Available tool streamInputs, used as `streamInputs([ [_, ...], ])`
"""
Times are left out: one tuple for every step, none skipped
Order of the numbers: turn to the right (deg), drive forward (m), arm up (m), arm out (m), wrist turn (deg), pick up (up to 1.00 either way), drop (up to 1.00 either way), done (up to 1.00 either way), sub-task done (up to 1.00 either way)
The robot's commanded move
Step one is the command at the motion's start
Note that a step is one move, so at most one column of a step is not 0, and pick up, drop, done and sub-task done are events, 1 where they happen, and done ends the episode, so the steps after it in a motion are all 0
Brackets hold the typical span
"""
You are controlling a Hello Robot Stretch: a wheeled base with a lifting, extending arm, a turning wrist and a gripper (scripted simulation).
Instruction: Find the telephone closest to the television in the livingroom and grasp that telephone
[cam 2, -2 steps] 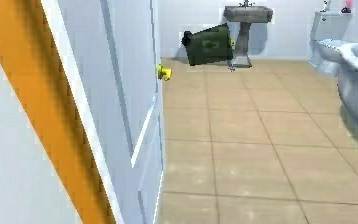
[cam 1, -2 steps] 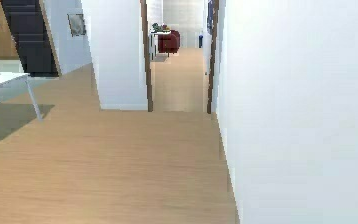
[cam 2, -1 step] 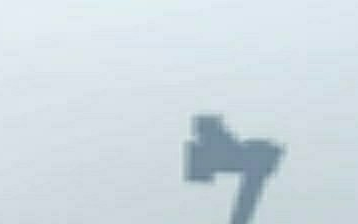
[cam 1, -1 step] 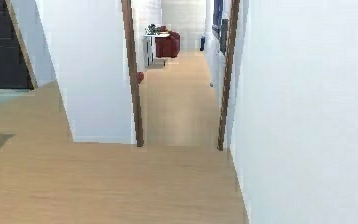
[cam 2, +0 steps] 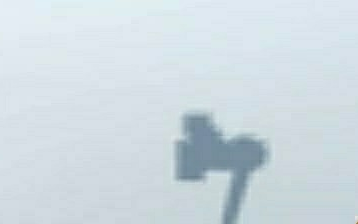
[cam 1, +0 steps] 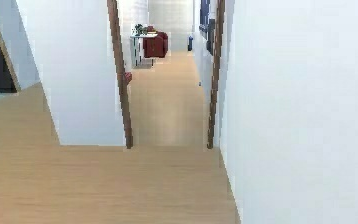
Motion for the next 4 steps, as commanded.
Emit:
streamInputs([
  [0.0,1.00,0.00,0.00,0.0,0.00,0.00,0.00,0.00],
  [0.0,0.90,0.00,0.00,0.0,0.00,0.00,0.00,0.00],
  [-12.0,0.00,0.00,0.00,0.0,0.00,0.00,0.00,0.00],
  [0.0,0.55,0.00,0.00,0.0,0.00,0.00,0.00,0.00],
])
